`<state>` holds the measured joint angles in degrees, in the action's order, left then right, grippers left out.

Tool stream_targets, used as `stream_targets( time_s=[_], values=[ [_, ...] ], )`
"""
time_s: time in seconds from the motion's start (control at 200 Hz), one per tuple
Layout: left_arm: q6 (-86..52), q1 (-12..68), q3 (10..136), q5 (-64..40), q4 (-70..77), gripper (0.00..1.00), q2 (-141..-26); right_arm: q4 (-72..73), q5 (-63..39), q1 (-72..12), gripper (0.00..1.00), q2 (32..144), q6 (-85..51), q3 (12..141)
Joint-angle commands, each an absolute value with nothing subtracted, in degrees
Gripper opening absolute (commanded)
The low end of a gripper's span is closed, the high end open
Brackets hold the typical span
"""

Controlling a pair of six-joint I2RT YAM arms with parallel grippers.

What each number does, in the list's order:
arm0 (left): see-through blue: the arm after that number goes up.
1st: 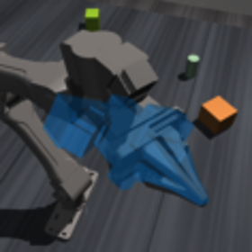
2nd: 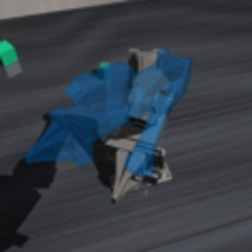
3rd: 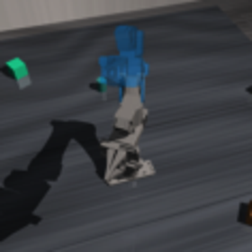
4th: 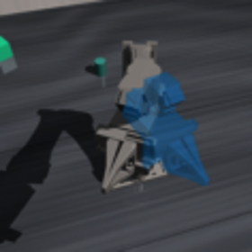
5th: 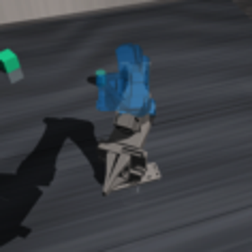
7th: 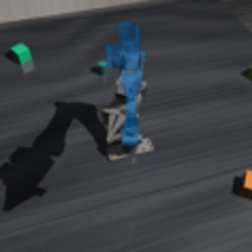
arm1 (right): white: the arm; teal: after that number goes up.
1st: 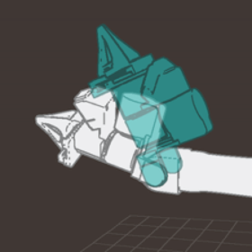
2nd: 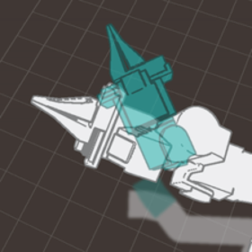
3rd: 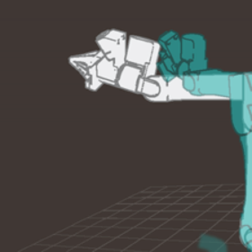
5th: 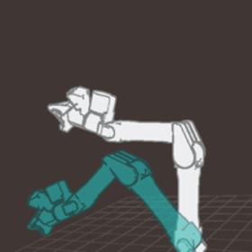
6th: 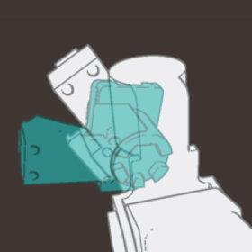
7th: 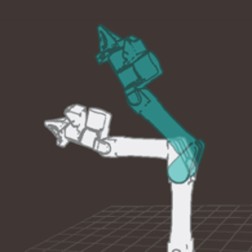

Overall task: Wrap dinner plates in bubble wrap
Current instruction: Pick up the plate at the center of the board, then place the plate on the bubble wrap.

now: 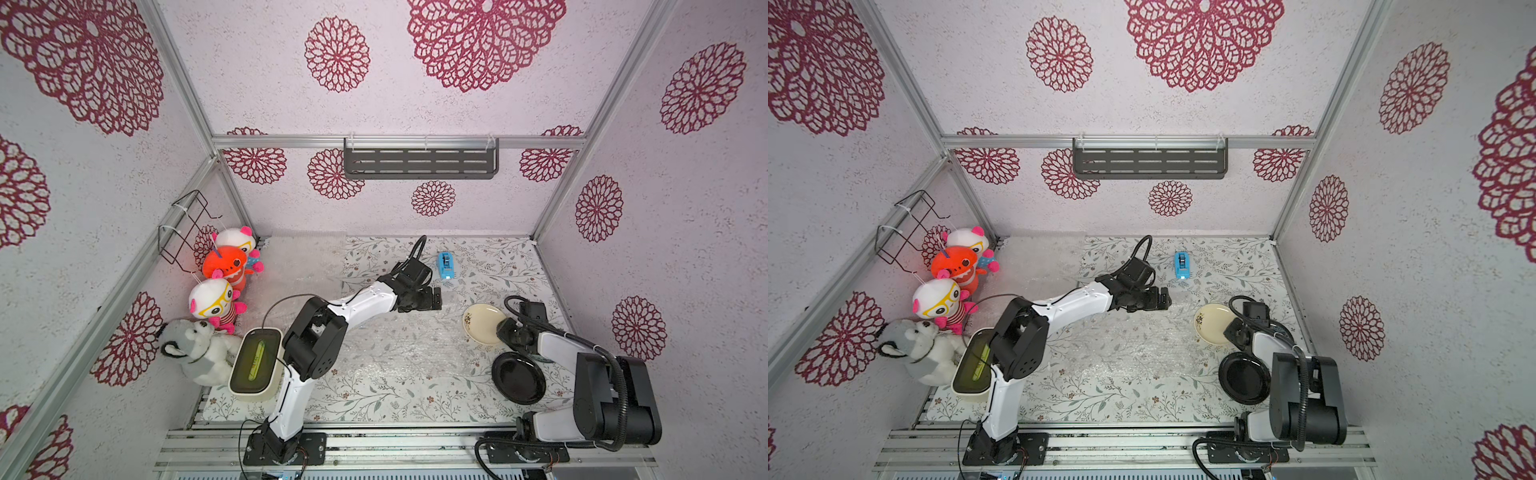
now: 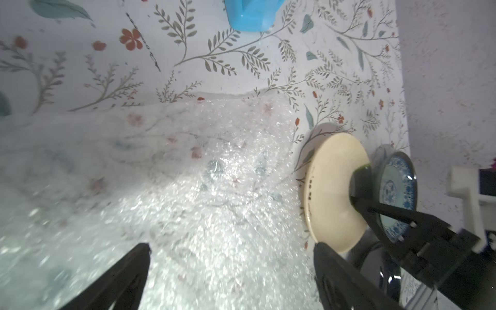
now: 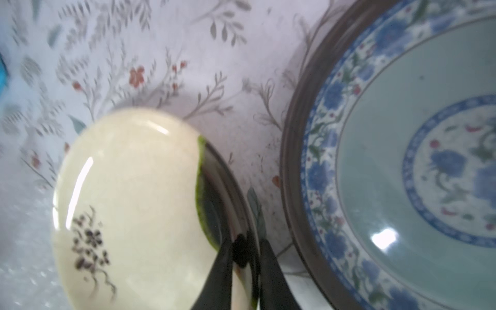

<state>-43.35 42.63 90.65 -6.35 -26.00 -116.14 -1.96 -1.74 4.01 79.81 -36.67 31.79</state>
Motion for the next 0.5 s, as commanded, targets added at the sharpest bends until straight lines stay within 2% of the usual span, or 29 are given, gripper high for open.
stream_targets(
  time_s=[0.0,0.05,0.22,0.335,0.415,0.495],
  values=[
    [-44.5,42.0,85.1,-1.9,-28.0,0.98,-105.1,-0.6,-0.9,4.5,0.05,75.7,-37.0,29.4],
    [-46.0,41.5,81.3,0.8,-29.9,0.98,-100.9,-0.7,-1.8,4.5,0.0,72.5,-35.5,29.4],
    [-54.7,38.1,68.9,9.4,-43.0,0.98,-87.0,-1.7,-10.7,3.0,0.0,61.7,-35.9,31.0],
    [-61.8,34.8,59.6,12.4,-52.3,0.98,-77.5,0.6,-15.3,-4.3,0.0,58.7,-37.6,33.1],
    [-65.0,31.9,52.6,10.7,-55.7,0.98,-71.9,4.3,-16.9,-10.8,0.0,60.3,-39.2,33.8],
    [-66.4,29.5,45.2,4.5,-53.8,0.99,-66.9,8.1,-17.7,-16.1,0.0,63.1,-40.8,33.9]
  ],
)
